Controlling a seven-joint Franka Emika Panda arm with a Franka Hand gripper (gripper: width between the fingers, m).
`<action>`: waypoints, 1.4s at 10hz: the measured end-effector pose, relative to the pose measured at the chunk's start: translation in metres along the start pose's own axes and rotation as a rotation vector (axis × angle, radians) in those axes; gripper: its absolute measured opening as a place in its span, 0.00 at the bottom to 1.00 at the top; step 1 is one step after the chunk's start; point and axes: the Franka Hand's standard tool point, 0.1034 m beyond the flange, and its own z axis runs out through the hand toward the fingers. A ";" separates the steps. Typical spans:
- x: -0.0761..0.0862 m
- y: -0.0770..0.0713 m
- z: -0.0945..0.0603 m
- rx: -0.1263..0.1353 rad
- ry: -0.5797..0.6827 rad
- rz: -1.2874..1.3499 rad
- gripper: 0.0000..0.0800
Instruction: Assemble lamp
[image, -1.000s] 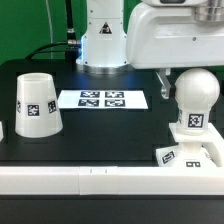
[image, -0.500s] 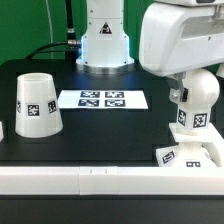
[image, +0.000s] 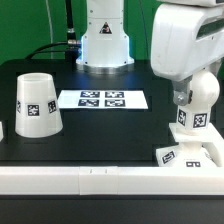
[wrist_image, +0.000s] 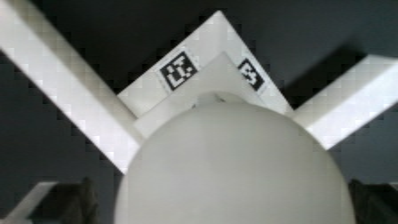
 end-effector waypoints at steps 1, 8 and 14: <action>0.000 0.000 0.000 0.000 0.000 -0.034 0.87; -0.002 0.000 0.002 -0.005 -0.013 -0.289 0.72; -0.002 -0.001 0.002 0.006 -0.004 0.121 0.72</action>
Offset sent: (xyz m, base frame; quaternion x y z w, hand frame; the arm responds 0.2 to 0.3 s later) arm -0.0014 0.0055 -0.0014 0.0021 0.0002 -0.1225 0.9925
